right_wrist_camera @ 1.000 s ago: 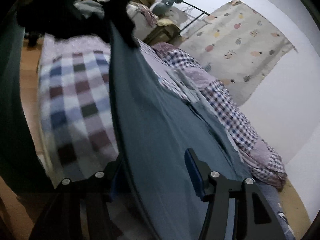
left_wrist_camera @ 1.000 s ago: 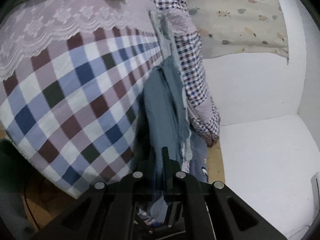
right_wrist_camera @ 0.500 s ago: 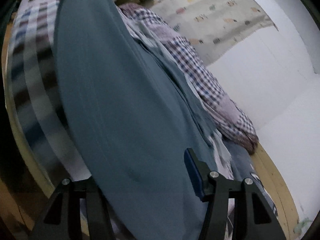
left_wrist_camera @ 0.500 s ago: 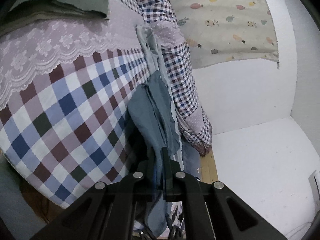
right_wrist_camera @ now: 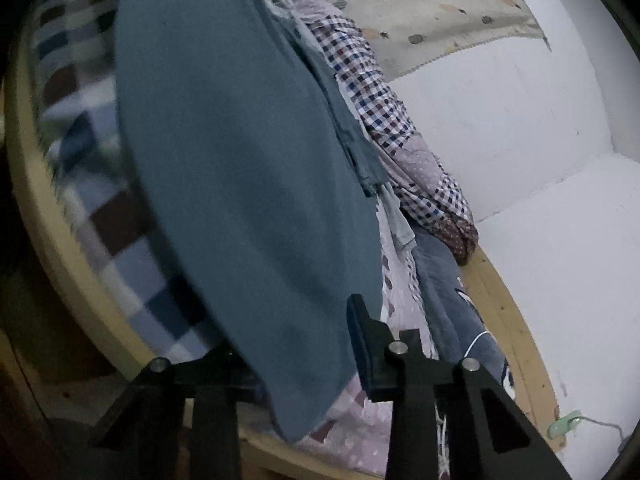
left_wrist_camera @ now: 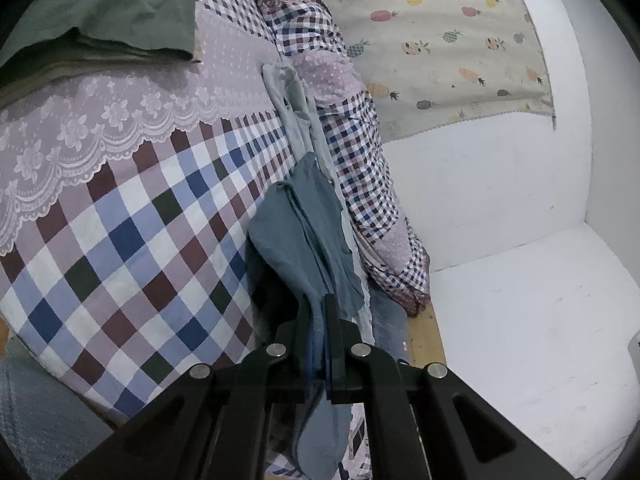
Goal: Fold clothes
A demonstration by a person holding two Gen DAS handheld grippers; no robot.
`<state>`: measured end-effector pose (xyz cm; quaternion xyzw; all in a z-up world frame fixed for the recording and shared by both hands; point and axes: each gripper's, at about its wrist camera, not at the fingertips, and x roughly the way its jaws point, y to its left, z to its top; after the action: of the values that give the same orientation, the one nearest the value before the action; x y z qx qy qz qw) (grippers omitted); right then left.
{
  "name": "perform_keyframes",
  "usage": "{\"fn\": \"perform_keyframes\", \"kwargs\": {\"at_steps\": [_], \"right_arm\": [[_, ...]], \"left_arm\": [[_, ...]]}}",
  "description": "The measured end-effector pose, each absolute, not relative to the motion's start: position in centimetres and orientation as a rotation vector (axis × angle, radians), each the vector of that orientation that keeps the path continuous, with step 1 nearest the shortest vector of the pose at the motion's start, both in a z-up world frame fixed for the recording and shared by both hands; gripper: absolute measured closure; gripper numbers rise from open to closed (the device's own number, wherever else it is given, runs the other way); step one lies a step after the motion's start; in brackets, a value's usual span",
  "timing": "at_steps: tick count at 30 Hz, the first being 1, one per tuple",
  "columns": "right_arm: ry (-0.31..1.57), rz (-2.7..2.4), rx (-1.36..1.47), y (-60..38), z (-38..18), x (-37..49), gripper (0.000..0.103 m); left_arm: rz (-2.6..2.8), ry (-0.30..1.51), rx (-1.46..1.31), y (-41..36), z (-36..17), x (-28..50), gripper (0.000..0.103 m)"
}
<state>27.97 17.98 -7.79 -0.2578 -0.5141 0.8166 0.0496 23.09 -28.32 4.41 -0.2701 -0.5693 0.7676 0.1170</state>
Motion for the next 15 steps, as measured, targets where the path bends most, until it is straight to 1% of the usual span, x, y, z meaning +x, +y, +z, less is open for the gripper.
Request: {"fn": "perform_keyframes", "kwargs": {"at_steps": [2, 4, 5, 6, 7, 11, 15], "right_arm": [[-1.579, 2.479, -0.798, 18.2, -7.9, 28.3, 0.086], [-1.575, 2.475, -0.814, 18.6, -7.8, 28.0, 0.093], [-1.568, 2.474, -0.819, 18.8, -7.7, 27.9, 0.098], [-1.559, 2.475, -0.821, 18.9, -7.4, 27.8, 0.1], [-1.55, 2.479, -0.825, 19.0, -7.2, 27.8, 0.101], [-1.511, 2.507, -0.839, 19.2, -5.9, 28.4, 0.102], [-1.446, 2.541, -0.839, 20.1, -2.9, 28.6, 0.103]], "left_arm": [[2.253, -1.662, -0.794, -28.3, 4.5, 23.1, 0.101], [2.259, -1.657, -0.8, -28.3, 4.5, 23.1, 0.101], [2.263, -1.655, -0.802, -28.2, 4.5, 23.1, 0.101], [2.266, -1.654, -0.805, -28.2, 4.5, 23.1, 0.101], [2.27, -1.649, -0.81, -28.2, 4.5, 23.1, 0.101], [2.288, -1.63, -0.829, -28.4, 4.6, 23.3, 0.101], [2.319, -1.604, -0.843, -28.6, 5.1, 24.0, 0.101]]}}
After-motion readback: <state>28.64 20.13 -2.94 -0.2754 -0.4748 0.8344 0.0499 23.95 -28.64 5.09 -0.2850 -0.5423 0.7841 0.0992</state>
